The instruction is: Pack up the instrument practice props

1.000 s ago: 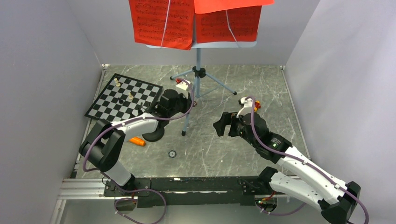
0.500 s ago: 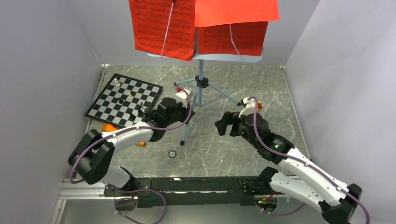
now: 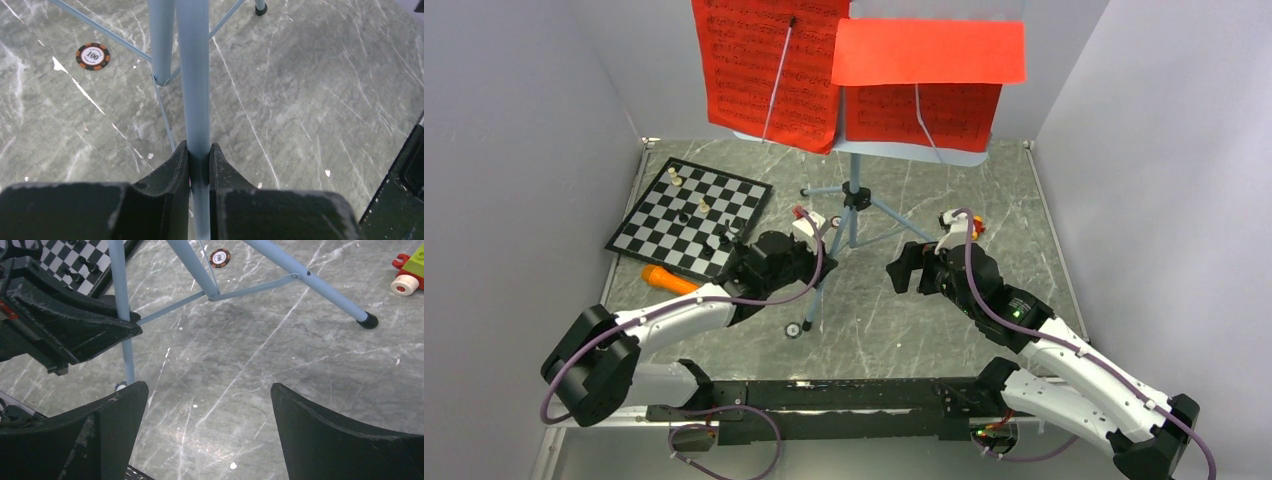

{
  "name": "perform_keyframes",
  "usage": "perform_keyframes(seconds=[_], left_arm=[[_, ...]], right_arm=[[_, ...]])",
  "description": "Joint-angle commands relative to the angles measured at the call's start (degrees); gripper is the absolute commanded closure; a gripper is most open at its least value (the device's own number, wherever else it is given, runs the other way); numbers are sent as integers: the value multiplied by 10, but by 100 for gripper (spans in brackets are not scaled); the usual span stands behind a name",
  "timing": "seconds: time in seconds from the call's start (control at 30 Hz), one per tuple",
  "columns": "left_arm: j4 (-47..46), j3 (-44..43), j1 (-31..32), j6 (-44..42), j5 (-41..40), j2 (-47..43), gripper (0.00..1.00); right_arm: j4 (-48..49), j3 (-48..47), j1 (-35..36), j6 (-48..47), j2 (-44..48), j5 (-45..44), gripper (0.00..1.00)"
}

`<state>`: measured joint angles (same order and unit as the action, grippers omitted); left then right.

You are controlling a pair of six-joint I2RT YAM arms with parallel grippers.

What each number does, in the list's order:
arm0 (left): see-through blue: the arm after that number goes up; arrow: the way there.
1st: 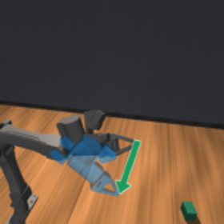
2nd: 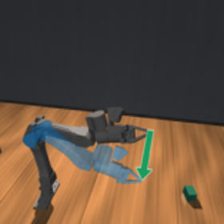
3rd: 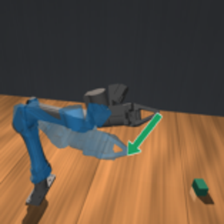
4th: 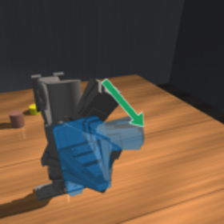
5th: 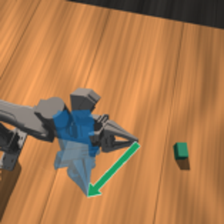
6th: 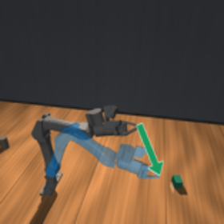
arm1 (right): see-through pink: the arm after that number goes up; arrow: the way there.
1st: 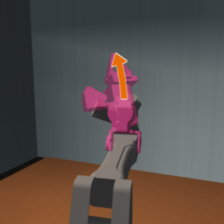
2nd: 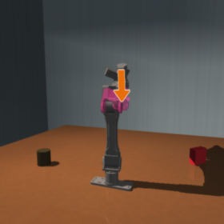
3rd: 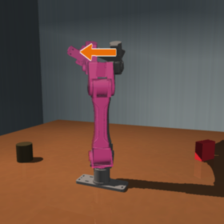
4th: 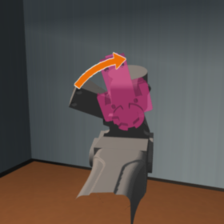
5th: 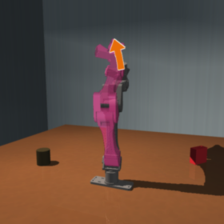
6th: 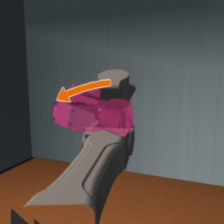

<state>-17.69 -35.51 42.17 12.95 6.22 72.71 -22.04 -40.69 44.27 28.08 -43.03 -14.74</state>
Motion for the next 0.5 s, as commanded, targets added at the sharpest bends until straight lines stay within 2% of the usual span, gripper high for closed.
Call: perform_keyframes(seconds=[0.0,0.43,0.47], left_arm=[[-12,8,26,0,40,-39,100],[-4,42,30,15,12,-90,100],[3,37,30,13,8,-93,94]], right_arm=[[-11,-19,-2,-13,10,-13,2],[-28,-45,-2,-64,0,49,2],[-30,-51,-3,-66,2,50,2]])
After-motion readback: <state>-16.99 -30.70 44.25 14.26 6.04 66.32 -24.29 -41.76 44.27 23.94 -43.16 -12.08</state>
